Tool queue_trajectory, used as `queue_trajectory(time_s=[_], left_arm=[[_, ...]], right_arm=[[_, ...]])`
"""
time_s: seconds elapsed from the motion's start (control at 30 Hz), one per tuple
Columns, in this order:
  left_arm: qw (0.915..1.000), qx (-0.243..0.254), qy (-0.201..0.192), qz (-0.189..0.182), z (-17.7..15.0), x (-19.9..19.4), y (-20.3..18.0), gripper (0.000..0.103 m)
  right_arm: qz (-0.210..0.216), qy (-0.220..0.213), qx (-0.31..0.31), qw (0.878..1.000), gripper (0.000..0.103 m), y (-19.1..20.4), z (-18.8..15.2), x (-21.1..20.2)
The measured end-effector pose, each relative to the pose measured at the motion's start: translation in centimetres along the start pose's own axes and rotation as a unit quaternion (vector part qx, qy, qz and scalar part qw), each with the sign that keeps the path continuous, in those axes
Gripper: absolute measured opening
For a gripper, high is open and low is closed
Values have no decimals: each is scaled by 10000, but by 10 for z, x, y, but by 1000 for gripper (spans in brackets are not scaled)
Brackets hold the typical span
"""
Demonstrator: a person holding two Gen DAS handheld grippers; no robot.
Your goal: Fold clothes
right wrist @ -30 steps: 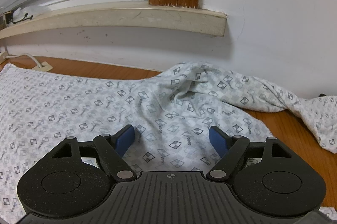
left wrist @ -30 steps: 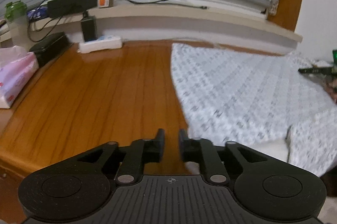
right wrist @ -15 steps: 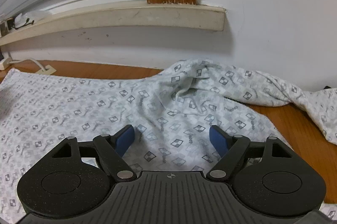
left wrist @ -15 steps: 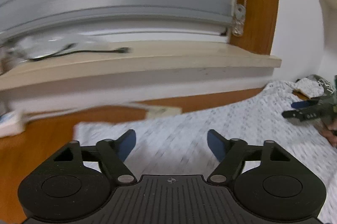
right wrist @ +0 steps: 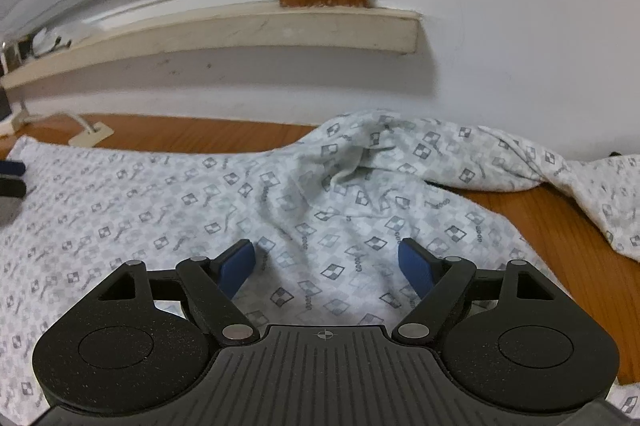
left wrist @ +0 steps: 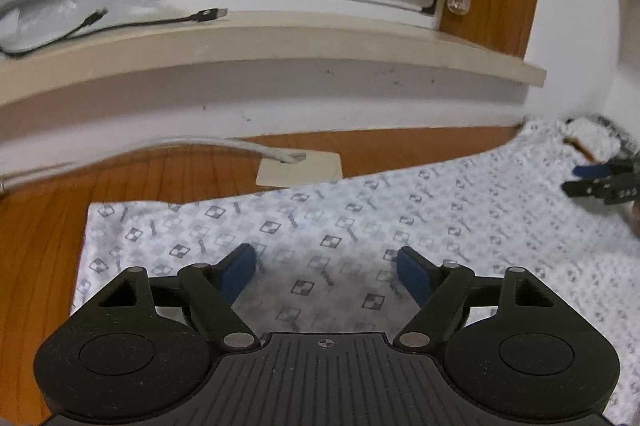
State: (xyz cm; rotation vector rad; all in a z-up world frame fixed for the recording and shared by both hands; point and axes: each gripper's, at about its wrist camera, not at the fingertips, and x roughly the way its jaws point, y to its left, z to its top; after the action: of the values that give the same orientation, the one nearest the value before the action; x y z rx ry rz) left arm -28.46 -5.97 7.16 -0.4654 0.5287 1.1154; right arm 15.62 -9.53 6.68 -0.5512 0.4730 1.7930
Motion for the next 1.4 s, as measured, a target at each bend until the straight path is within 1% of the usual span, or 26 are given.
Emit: queue_trajectory(time_s=[0.07,0.13,0.2,0.23,0.27,0.3,0.33,0.4,0.43,0.47,0.5,0.53,0.57,0.6,0.7,0.8,0.87,0.9,1.0,1.03,1.07,1.2,1.27,1.33,1.37,1.4], left_arm=[[10000,-17,0,-24,-1,-1,1,82],[10000,15,12,-11,-2,-1,0,84],[10000,76,29,11,-1,0,-3,85],[10000,84,39,-16,0,1,-4,88],[9999,89,48,-50,1,2,-4,90],[9999,95,52,-66,1,2,-4,91],[9999,116,59,-57,2,3,-5,91],[9998,162,77,-32,2,3,-7,91],[9998,168,79,-28,2,4,-7,91],[9998,170,80,-25,2,4,-7,91],[9998,163,76,-29,2,4,-7,91],[9998,155,72,-36,2,4,-7,91],[9999,149,69,-40,2,4,-6,91],[9999,143,67,-44,2,4,-6,91],[9999,134,63,-51,2,4,-6,91],[9999,118,56,-63,1,4,-5,91],[9999,99,49,-77,1,4,-5,91],[9999,84,44,-88,1,4,-4,91],[9999,46,28,-115,1,3,-3,91],[9999,39,25,-118,1,3,-3,91],[9999,31,21,-123,1,3,-2,91],[9999,3,6,-142,1,3,-1,91],[9999,6,6,-140,1,4,0,91],[9999,20,14,-152,1,5,0,95],[9999,31,23,-168,1,5,-1,97],[9998,42,32,-184,2,5,-1,97]], right_arm=[[53,-154,55,9999,77,-10,2,-14],[-74,-463,-5,9989,76,-28,6,-37],[-316,-344,122,9988,73,-54,8,-44],[-437,-284,185,9985,67,-68,9,-47],[-547,-204,251,9980,65,-81,9,-50],[-608,-23,330,9976,62,-92,5,-47],[-662,139,405,9969,55,-103,2,-44],[-704,278,518,9958,47,-115,-6,-42],[-716,324,566,9953,35,-121,-10,-42],[-718,270,567,9954,10,-123,-13,-44],[-887,293,543,9941,2,-124,-15,-47],[-1055,315,518,9926,1,-126,-16,-50],[-1206,333,508,9908,1,-128,-18,-54],[-1252,322,584,9899,1,-132,-19,-57],[-1097,173,891,9898,3,-141,-19,-66],[-710,18,790,9943,15,-129,-12,-66],[-533,8,623,9966,35,-116,-9,-59],[-517,63,480,9975,38,-109,-8,-54],[-577,205,195,9979,36,-97,-8,-42],[-552,180,203,9981,23,-97,-8,-43],[-550,146,218,9981,4,-99,-9,-45],[-989,-140,412,9941,3,-113,-9,-63],[-940,-199,547,9939,3,-120,-10,-66],[-1189,-178,425,9918,4,-117,-10,-64],[-1353,-150,319,9902,7,-115,-9,-61],[-1385,-177,267,9898,10,-116,-6,-59]])
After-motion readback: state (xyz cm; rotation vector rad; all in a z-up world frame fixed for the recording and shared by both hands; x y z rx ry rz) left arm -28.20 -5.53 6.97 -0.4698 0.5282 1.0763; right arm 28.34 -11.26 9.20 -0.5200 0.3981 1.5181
